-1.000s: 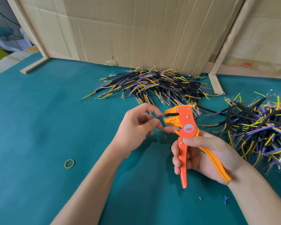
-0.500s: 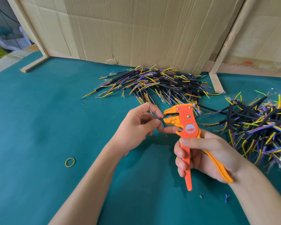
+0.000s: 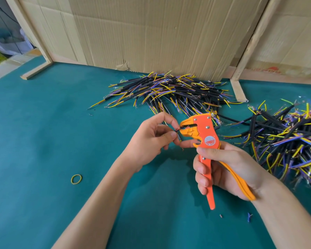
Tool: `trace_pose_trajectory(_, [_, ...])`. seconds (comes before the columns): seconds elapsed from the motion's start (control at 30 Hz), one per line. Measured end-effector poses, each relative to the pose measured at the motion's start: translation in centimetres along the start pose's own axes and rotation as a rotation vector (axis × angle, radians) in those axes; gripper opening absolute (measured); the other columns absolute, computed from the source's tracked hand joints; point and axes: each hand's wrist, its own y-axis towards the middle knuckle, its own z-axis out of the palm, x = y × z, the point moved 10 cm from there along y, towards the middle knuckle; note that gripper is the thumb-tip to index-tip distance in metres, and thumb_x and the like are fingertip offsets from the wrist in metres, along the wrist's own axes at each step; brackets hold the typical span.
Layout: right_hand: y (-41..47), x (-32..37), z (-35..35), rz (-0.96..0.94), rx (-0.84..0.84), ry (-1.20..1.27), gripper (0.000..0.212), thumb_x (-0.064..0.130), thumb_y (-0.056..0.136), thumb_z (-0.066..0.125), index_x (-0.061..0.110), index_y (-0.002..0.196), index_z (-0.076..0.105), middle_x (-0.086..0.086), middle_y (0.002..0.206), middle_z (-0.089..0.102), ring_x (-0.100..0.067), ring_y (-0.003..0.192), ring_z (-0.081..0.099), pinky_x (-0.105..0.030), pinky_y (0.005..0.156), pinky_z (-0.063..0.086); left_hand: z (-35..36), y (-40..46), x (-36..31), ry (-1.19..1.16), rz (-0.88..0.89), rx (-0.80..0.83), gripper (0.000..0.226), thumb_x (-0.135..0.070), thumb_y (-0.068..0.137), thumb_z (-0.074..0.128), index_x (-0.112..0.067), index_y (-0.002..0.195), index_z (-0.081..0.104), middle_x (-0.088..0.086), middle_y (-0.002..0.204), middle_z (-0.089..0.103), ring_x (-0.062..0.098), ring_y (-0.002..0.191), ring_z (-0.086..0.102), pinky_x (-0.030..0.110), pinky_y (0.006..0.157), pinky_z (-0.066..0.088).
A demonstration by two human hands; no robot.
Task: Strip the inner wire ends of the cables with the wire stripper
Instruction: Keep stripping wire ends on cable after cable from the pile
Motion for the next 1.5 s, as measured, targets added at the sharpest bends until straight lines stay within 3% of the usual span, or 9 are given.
trace_pose_trajectory(0.47, [0.1, -0.2, -0.2, -0.002, -0.046, 0.017, 0.041, 0.025, 0.087, 0.07, 0.005, 0.122, 0.067, -0.01, 0.062, 0.043, -0.023, 0.042, 0.044, -0.034, 0.047, 0.044, -0.2, 0.0, 0.6, -0.067, -0.053, -0.022, 0.02, 0.0, 0.1, 0.055, -0.018, 0.1, 0.047, 0.005, 0.076, 0.069, 0.013, 0.055, 0.046, 0.016, 0.044, 0.031])
trace_pose_trajectory(0.67, [0.6, 0.1, -0.5, -0.088, -0.125, 0.077, 0.038, 0.023, 0.087, 0.065, 0.001, 0.118, 0.068, -0.003, 0.054, 0.031, -0.012, 0.03, 0.031, -0.02, 0.035, 0.034, -0.3, 0.0, 0.8, -0.118, -0.076, -0.04, 0.015, 0.001, 0.099, 0.056, -0.013, 0.104, 0.052, 0.004, 0.076, 0.069, 0.012, 0.054, 0.046, 0.015, 0.044, 0.032])
trace_pose_trajectory(0.77, [0.4, 0.0, 0.0, -0.074, -0.059, 0.088, 0.039, 0.023, 0.089, 0.07, 0.002, 0.122, 0.068, -0.005, 0.057, 0.039, -0.016, 0.035, 0.039, -0.024, 0.038, 0.039, -0.5, 0.0, 1.0, -0.122, -0.081, -0.052, 0.014, 0.001, 0.099, 0.056, -0.01, 0.107, 0.054, 0.003, 0.074, 0.07, 0.012, 0.053, 0.046, 0.015, 0.043, 0.032])
trace_pose_trajectory(0.9, [-0.1, 0.6, -0.5, -0.106, -0.018, 0.155, 0.066, 0.02, 0.07, 0.09, -0.004, 0.125, 0.062, -0.022, 0.077, 0.058, -0.032, 0.059, 0.057, -0.044, 0.058, 0.052, -1.1, 0.1, 1.1, -0.101, -0.068, -0.114, 0.018, 0.001, 0.098, 0.058, -0.01, 0.112, 0.059, 0.004, 0.077, 0.072, 0.011, 0.054, 0.046, 0.015, 0.044, 0.033])
trace_pose_trajectory(1.03, [0.0, 0.7, -1.6, -0.143, -0.092, 0.173, 0.058, 0.013, 0.06, 0.095, 0.003, 0.111, 0.068, -0.035, 0.097, 0.065, -0.04, 0.072, 0.065, -0.052, 0.073, 0.057, -2.9, 0.0, 1.3, -0.106, -0.055, -0.289, 0.013, 0.0, 0.094, 0.065, -0.013, 0.099, 0.064, 0.009, 0.082, 0.076, 0.013, 0.057, 0.05, 0.018, 0.047, 0.037])
trace_pose_trajectory(1.17, [0.2, 0.0, -0.4, -0.091, -0.031, 0.163, 0.053, 0.013, 0.066, 0.093, 0.001, 0.111, 0.068, -0.042, 0.114, 0.063, -0.044, 0.079, 0.069, -0.059, 0.084, 0.056, -3.6, -0.2, 1.1, -0.122, -0.011, -0.37, 0.015, 0.0, 0.086, 0.074, -0.013, 0.088, 0.067, 0.019, 0.084, 0.074, 0.019, 0.064, 0.057, 0.024, 0.048, 0.04])
trace_pose_trajectory(1.37, [0.6, -0.4, 0.0, -0.085, -0.066, 0.189, 0.063, 0.011, 0.061, 0.095, -0.003, 0.116, 0.067, -0.034, 0.1, 0.065, -0.043, 0.08, 0.068, -0.059, 0.084, 0.056, -3.1, -0.1, 0.6, -0.107, 0.023, -0.337, 0.02, 0.001, 0.082, 0.079, -0.016, 0.082, 0.069, 0.015, 0.081, 0.075, 0.017, 0.06, 0.055, 0.024, 0.046, 0.043])
trace_pose_trajectory(1.5, [0.5, -0.1, -0.1, -0.093, -0.096, 0.204, 0.05, 0.006, 0.067, 0.086, -0.002, 0.114, 0.068, -0.029, 0.095, 0.066, -0.04, 0.077, 0.068, -0.054, 0.078, 0.058, -2.5, -0.1, 0.3, -0.109, 0.034, -0.293, 0.017, -0.002, 0.083, 0.079, -0.017, 0.083, 0.07, 0.022, 0.087, 0.074, 0.024, 0.069, 0.057, 0.024, 0.047, 0.043])
